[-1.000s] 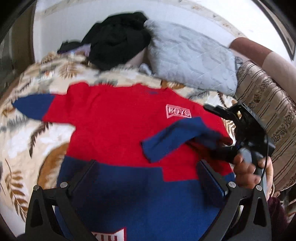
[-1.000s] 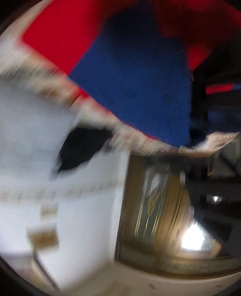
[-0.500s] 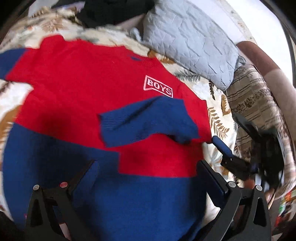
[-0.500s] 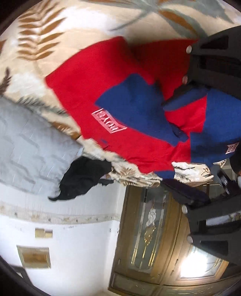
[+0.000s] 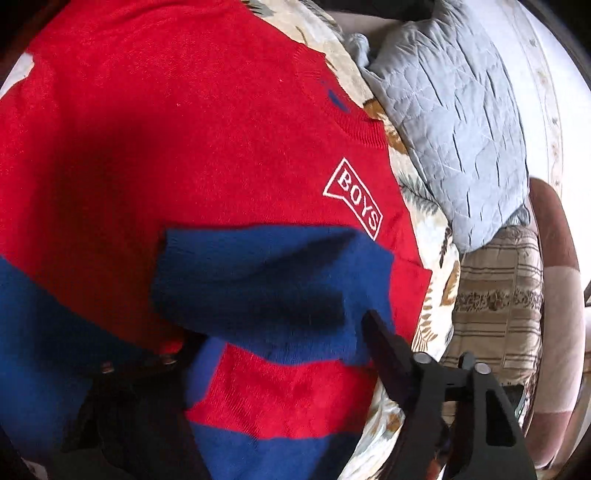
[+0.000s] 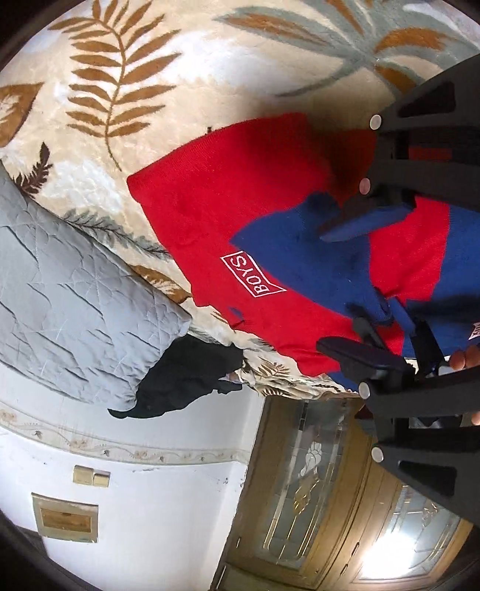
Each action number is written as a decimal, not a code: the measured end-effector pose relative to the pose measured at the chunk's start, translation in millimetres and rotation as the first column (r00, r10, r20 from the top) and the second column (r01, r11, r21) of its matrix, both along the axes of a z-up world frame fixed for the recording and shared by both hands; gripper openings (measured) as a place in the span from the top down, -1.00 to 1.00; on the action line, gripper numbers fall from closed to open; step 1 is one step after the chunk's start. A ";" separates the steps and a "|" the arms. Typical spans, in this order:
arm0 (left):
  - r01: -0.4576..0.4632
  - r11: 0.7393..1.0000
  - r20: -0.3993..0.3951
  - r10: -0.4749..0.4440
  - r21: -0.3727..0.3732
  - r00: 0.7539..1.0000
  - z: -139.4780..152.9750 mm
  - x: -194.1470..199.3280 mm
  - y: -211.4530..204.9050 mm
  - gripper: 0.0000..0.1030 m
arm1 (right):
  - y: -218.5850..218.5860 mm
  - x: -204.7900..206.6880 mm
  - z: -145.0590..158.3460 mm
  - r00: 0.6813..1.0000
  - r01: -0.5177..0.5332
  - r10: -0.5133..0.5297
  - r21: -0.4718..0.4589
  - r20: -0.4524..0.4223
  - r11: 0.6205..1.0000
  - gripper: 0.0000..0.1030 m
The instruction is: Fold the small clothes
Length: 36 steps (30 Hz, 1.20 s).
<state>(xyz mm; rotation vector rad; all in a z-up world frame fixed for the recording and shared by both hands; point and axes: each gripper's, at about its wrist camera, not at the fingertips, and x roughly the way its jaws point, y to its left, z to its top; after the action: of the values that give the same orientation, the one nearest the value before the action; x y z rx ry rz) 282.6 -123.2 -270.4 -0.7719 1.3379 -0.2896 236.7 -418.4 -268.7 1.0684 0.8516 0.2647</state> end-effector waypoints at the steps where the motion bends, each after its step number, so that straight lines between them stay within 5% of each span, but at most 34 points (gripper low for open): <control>1: -0.007 1.000 0.000 0.007 -0.004 1.000 -0.3 1.8 -1.1 -0.22 | 2.4 1.9 0.2 1.000 -0.003 0.003 -0.004 -0.001 1.000 -0.11; 4: -0.009 0.998 0.005 0.009 -0.065 1.000 -2.8 6.6 -4.9 0.34 | 7.9 8.2 -1.1 1.000 -0.014 0.014 -0.022 -0.007 1.000 -0.11; 9: -0.004 1.000 0.080 0.007 -0.030 0.997 4.1 15.0 -2.4 0.76 | 9.7 11.0 -9.7 0.998 -0.012 0.010 -0.038 -0.055 0.999 -0.11; 12: 0.009 1.000 0.165 -0.008 -0.003 0.986 17.2 20.1 1.7 0.79 | 10.9 12.4 -11.3 0.998 -0.017 0.015 -0.044 -0.060 0.999 -0.11; 16: 0.039 0.991 0.302 -0.077 0.131 0.950 49.9 35.6 8.9 0.81 | 13.8 13.7 -10.7 0.998 -0.026 0.024 -0.052 -0.051 0.998 -0.11; 21: 0.076 0.935 0.428 -0.230 0.348 0.874 88.9 62.4 22.8 0.79 | 14.5 15.7 -9.4 0.999 -0.018 0.017 -0.046 -0.034 0.999 -0.11; 22: 0.079 0.911 0.401 -0.255 0.405 0.880 86.3 69.5 27.3 0.77 | 15.6 17.0 -9.2 0.999 -0.019 0.017 -0.051 -0.034 0.999 -0.11; 26: 0.077 0.885 0.277 -0.226 0.460 0.934 48.2 91.0 66.7 0.68 | 20.8 23.1 -12.4 0.998 -0.028 0.024 -0.073 -0.051 0.997 -0.11; 28: 0.077 0.898 0.253 -0.204 0.434 0.946 34.9 91.7 87.9 0.65 | 22.4 24.7 -13.7 0.998 -0.031 0.027 -0.076 -0.055 0.997 -0.11; 36: 0.002 0.902 0.316 -0.154 0.433 0.936 44.8 75.3 157.5 0.56 | 25.8 27.2 -10.1 0.999 -0.029 0.027 -0.089 -0.028 0.996 -0.11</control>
<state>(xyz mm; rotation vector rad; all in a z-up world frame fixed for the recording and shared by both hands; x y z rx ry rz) 357.9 34.2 -225.6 -0.2781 1.0464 -0.1741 263.8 -392.5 -278.8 0.9792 0.8948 0.2339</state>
